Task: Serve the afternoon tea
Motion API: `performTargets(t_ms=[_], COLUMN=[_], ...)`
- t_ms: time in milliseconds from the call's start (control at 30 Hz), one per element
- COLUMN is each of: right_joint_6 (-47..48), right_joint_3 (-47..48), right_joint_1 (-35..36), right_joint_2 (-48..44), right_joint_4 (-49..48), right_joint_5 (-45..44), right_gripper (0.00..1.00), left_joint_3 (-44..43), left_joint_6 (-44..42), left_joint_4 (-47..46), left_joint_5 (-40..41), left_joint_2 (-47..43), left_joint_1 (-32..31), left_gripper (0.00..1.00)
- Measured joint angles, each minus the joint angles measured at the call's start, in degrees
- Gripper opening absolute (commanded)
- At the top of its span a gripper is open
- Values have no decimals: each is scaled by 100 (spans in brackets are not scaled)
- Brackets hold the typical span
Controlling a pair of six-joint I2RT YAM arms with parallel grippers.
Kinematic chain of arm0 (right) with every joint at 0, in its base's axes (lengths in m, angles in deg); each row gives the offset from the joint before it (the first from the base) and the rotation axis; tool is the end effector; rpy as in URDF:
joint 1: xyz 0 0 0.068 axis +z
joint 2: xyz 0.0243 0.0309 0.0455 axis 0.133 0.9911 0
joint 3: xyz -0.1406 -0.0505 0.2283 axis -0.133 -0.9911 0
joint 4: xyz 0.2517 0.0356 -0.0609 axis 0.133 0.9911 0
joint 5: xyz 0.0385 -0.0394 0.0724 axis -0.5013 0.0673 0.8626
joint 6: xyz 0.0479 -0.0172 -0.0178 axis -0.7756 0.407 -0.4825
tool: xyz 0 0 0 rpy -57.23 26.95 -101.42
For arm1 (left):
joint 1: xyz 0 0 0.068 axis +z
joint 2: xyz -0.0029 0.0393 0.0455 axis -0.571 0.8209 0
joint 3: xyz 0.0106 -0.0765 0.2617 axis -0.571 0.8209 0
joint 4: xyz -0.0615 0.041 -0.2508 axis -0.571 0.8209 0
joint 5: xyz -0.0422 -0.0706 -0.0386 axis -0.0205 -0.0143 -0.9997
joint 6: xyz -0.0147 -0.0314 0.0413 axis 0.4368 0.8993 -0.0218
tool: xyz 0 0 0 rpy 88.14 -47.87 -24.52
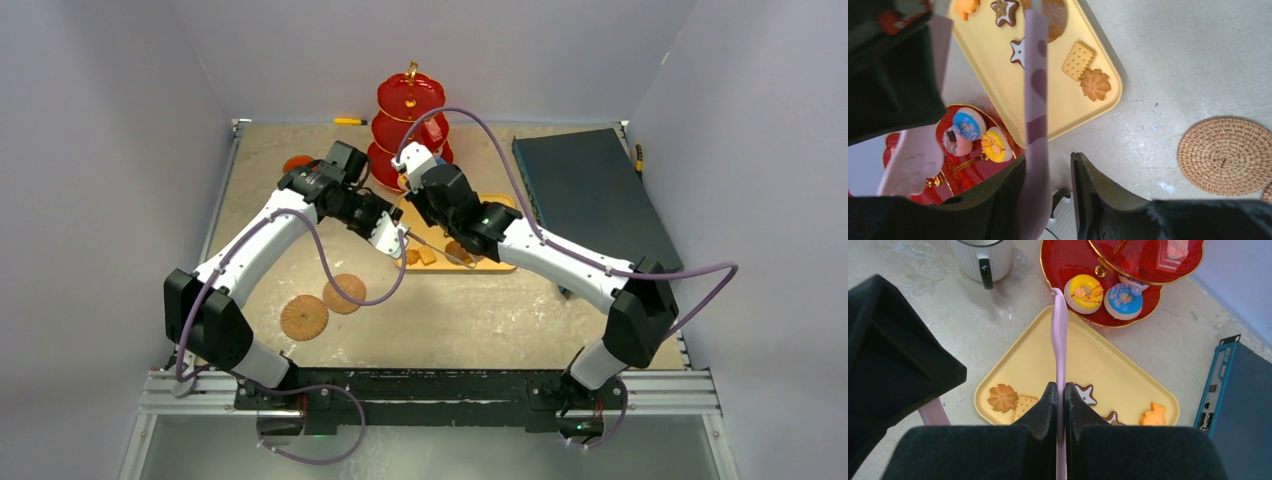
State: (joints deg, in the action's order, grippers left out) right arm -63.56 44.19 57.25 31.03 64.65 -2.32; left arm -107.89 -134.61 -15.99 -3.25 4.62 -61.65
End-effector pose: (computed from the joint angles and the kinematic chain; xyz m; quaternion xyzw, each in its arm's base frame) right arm 0.2532 0.2789 0.3352 -0.2880 0.7658 0.0791 0.5695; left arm 0.2636 -0.1547 0.3164 0.8408 0.4075 -0.1011 0.3419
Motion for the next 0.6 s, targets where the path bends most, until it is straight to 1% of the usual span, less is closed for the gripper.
performTargets(t_ms=[33,100,133,200,233,333,367,400,433,533,600], right_joint_6=[7,26,39,66,81,125,151,181,197,214,195], right_joint_3=[28,83,101,129,131,151,162,164,164,199,278], right_joint_1=[0,0,2,13,20,44,61,72,76,68,68], right_joint_2=[-9,-13,-15,-15,-15,-20,-20,-22,-24,-24,-22], right_joint_4=[2,-2,-2,0,4,-4,-17,-17,-13,-2,4], right_joint_5=[4,11,22,42,52,107,114,120,125,127,144], right_gripper=[0,0,0,0,0,0,2,7,15,41,62], left_joint_3=[0,-2,-2,-24,-50,-122,-129,-129,-129,-129,-129], left_joint_6=[-11,-55,-61,-72,-63,61,90,133,205,579,1088], left_joint_4=[55,151,186,256,271,278,282,282,280,195,-35], left_joint_5=[20,74,101,127,122,122,111,92,66,-39,-319], left_joint_2=[0,0,0,0,0,0,0,0,0,-2,-20], left_joint_1=[0,-15,-24,-55,-66,-55,-48,-46,-46,-46,-55], left_gripper=[38,30,23,4,0,0,0,0,0,0,0])
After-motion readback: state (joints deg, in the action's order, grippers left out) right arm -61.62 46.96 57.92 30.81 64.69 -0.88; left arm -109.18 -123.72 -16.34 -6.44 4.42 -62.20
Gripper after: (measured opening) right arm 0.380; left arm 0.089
